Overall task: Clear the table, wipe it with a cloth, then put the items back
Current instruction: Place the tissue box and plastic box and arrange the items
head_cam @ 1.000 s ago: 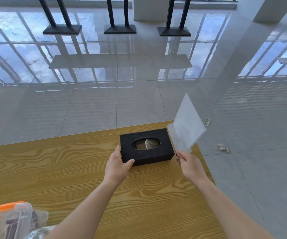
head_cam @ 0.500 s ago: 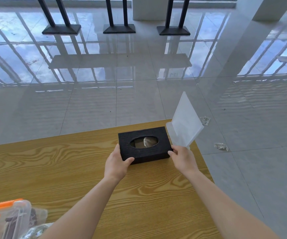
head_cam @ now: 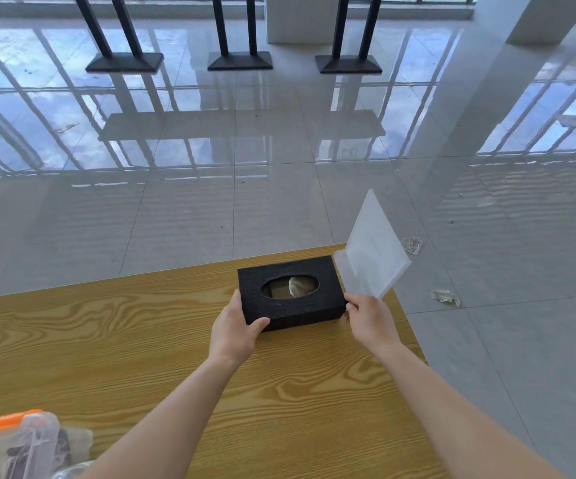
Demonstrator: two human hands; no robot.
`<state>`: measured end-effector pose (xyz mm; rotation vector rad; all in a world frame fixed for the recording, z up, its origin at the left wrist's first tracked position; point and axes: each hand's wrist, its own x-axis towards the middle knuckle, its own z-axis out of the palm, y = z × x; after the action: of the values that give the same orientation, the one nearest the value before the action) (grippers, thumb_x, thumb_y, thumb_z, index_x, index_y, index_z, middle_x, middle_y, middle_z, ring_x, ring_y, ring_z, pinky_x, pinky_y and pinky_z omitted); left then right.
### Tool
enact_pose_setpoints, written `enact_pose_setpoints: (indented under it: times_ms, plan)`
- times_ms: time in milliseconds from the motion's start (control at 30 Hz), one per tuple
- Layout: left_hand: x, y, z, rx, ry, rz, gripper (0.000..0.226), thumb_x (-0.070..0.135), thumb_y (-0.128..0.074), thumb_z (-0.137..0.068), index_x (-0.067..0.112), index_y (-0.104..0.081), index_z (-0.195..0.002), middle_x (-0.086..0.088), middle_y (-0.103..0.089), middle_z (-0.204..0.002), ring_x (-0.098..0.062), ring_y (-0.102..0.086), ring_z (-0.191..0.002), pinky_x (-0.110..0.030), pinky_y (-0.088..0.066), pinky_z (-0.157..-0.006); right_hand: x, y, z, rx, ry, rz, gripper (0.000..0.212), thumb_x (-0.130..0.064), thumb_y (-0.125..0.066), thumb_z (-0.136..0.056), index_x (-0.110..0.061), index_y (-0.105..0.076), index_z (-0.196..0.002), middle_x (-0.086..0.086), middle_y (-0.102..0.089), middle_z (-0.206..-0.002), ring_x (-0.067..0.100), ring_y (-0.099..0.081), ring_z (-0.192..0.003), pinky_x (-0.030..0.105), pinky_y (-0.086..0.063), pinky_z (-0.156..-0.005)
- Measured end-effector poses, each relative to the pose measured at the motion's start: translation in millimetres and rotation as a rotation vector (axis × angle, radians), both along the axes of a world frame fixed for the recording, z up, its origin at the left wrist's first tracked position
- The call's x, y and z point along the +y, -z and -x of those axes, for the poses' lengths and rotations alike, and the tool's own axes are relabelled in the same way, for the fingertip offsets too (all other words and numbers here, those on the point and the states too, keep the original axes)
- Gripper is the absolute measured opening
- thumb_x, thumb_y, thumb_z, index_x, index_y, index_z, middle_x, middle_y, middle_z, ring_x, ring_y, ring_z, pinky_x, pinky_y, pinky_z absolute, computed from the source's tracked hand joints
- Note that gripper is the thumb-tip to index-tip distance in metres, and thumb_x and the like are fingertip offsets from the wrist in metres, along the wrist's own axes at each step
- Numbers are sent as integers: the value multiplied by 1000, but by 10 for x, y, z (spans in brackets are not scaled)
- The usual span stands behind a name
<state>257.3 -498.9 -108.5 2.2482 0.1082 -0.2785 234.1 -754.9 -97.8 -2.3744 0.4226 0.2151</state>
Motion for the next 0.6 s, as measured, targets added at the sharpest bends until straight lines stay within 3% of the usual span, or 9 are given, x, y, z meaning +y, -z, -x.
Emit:
enact_pose_setpoints:
  times_ms: [100,167,233,333,500,600]
  plan:
    - [-8,-1,2,4,-3,4,58,27,-78,-86,23,-48,-136,8,-68,-110,-16,-63,-97,-28,-49,-79,-5,-21,-5,-2,-3,-5,33,-13,-43,-104,-12,-64,-129,8,-69,-109,23,-62,-101,26,-48,-75]
    - [-6,-4,0,9,-3,5,58,27,-77,-86,24,-48,-137,8,-68,-110,-16,-63,-98,-28,-50,-80,1,-53,-2,4,-2,-2,32,-12,-42,-104,-9,-66,-124,11,-70,-110,25,-63,-101,33,-53,-79]
    - [-5,-9,-2,16,-5,0,59,27,-77,-87,24,-47,-138,7,-67,-111,-16,-63,-99,-29,-50,-81,2,-58,0,8,-10,10,30,-11,-40,-103,-6,-70,-110,12,-71,-98,27,-65,-91,39,-55,-76]
    - [0,0,2,19,-8,0,59,27,-77,-87,25,-47,-138,7,-68,-111,-16,-63,-100,-30,-52,-83,2,-14,12,16,-14,13,30,-12,-39,-103,-7,-69,-108,1,-66,-87,19,-61,-80,26,-46,-57]
    - [-1,-32,12,21,-8,-15,59,26,-76,-88,24,-46,-139,6,-67,-112,-17,-63,-99,-29,-50,-82,26,8,44,0,-5,21,30,-12,-40,-104,-7,-67,-114,8,-68,-98,24,-63,-91,20,-40,-61]
    - [-6,-38,17,27,-6,-15,59,27,-76,-88,25,-46,-138,7,-67,-111,-16,-63,-99,-28,-50,-81,12,8,33,12,-9,28,29,-11,-40,-103,-8,-68,-97,9,-67,-87,25,-63,-82,31,-47,-59]
